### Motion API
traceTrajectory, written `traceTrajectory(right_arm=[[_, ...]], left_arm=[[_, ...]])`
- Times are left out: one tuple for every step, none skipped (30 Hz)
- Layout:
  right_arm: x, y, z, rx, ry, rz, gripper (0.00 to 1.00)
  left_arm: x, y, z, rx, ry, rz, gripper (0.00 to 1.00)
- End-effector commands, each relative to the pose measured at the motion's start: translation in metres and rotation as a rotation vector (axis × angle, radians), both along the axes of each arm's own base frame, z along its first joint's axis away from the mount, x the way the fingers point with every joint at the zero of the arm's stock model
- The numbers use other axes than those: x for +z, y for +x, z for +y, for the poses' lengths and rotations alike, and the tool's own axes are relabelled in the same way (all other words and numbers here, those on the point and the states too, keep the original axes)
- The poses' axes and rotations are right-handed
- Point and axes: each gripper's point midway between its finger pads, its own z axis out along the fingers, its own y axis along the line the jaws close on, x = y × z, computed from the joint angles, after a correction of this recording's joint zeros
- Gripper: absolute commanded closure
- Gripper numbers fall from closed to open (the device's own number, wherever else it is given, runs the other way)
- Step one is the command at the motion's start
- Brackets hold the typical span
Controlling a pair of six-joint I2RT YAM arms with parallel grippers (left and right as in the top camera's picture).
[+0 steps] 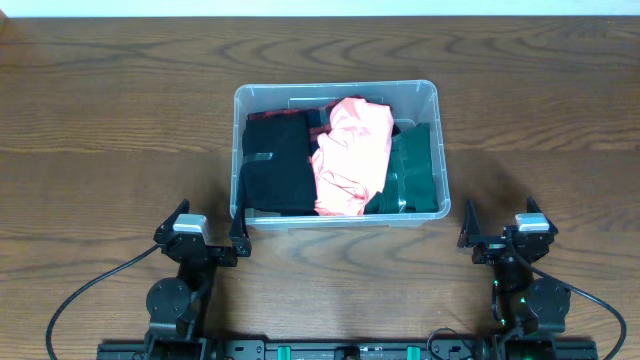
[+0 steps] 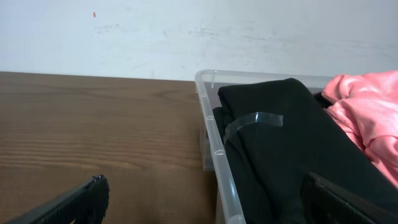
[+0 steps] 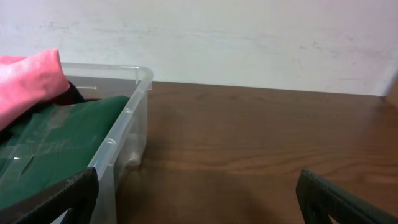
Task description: Pack container
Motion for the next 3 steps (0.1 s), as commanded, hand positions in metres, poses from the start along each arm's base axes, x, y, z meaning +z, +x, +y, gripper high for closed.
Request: traceTrajectory(right_arm=[[-0.0009, -0.0001, 0.0008, 0.001, 0.002, 0.0, 0.01], [-0.0009, -0.0002, 0.0008, 0.001, 0.002, 0.0, 0.01], [-0.0009, -0.0001, 0.0008, 0.001, 0.002, 0.0, 0.01]], left_arm=[[-0.016, -0.0009, 0.0007, 0.003, 0.019, 0.048, 0.02], [-0.016, -0.0009, 0.0007, 0.003, 0.019, 0.048, 0.02], [-0.016, -0.0009, 0.0007, 0.003, 0.019, 0.048, 0.02]])
